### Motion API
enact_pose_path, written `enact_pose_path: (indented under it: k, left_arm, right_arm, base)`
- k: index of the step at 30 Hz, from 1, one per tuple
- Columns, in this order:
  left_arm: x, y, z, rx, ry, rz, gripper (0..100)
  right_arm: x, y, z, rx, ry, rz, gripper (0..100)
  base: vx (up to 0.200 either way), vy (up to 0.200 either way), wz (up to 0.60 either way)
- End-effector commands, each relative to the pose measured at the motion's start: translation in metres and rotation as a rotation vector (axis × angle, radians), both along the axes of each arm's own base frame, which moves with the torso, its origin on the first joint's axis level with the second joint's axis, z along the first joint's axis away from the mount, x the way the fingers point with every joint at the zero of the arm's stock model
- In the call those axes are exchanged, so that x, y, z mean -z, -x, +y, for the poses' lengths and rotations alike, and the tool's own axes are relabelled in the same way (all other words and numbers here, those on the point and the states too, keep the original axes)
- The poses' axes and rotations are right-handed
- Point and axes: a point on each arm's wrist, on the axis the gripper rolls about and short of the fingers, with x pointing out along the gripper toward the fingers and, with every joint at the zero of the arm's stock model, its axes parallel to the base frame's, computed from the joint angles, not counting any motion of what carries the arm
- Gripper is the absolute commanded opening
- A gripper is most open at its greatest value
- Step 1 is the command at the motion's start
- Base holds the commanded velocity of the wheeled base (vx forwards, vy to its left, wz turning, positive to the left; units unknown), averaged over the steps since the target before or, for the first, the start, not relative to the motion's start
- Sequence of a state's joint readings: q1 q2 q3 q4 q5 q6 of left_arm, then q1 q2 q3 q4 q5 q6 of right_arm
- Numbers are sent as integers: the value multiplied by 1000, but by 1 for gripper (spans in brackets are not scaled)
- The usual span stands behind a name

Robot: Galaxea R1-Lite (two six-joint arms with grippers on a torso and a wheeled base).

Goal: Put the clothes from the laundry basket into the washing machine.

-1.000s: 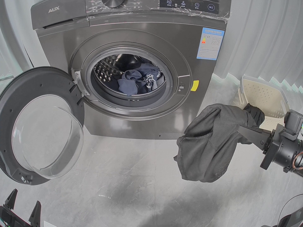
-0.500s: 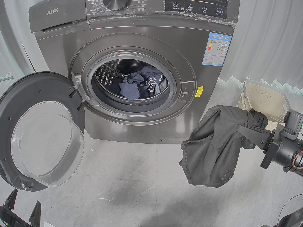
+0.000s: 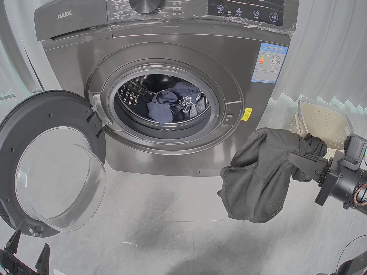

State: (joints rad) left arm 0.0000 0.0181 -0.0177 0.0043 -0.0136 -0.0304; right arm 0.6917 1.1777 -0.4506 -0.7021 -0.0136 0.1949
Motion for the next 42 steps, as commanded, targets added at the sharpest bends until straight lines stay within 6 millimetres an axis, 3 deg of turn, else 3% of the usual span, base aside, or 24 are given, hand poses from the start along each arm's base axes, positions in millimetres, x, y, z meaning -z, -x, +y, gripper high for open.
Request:
enact_pose_path:
  k: [1,5,13,26,42]
  left_arm:
    - [4,0,0,0,0,-2,100]
    - [4,0,0,0,-10,-5,100]
    - [5,0,0,-4,-38,-4,100]
    - [5,0,0,-1,-32,-4,100]
    - [5,0,0,0,-44,-5,100]
  right_arm:
    - [0,-1,1,0,0,2,0]
    - [2,-3,3,-1,8,12,0]
    - [-7,-24,30,-26,-22,-24,0]
    - [-1,-28,43,-58,-24,-14,0]
    - [-3,-50,77,-91,-76,-64,0]
  base:
    - [0,200,0]
    - [0,50,0]
    - [0,0,0]
    - [0,-46,0]
    - [0,-38,0]
